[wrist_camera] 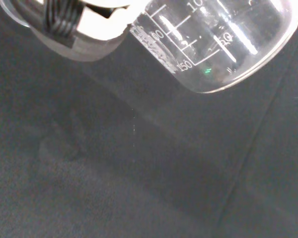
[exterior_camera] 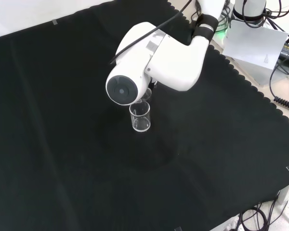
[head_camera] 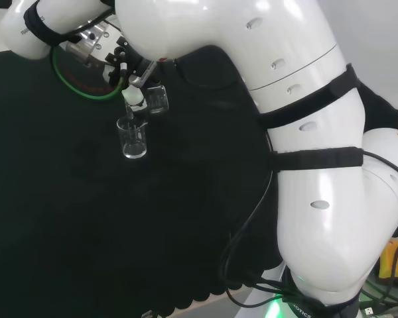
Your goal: Pour the water from the handheld beaker into the one on the table.
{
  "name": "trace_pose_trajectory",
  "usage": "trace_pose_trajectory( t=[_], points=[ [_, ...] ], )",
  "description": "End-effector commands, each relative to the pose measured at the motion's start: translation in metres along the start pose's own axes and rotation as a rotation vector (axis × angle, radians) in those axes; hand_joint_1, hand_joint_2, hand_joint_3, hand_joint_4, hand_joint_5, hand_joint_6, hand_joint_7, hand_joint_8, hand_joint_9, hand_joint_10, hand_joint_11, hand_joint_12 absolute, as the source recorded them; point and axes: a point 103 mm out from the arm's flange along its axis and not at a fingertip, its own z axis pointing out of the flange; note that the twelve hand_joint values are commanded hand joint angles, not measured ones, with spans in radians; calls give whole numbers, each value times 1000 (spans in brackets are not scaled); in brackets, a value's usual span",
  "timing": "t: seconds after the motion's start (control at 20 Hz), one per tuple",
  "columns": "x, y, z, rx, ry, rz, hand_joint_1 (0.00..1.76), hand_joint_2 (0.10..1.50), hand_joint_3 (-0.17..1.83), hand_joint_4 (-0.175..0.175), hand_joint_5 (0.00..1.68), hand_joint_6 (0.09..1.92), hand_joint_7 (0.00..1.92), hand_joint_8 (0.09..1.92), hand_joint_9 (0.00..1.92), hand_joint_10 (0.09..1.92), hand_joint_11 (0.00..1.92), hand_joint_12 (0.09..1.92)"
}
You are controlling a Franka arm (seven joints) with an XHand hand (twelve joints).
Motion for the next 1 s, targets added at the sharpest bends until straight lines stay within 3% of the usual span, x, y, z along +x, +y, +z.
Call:
trace_pose_trajectory(
  t=[0.05,0.4,1.0],
  points=[
    [-4,0,3,-15,22,0,1284,1113,-175,-114,1047,850,1265,752,1362,989,1116,823],
    [-7,0,5,-49,75,-17,1284,1113,-175,-114,1048,850,1266,751,1363,988,1117,822],
    [-28,-5,15,-223,254,-53,1283,1113,-175,-110,1048,852,1266,748,1363,983,1118,821]
  ],
)
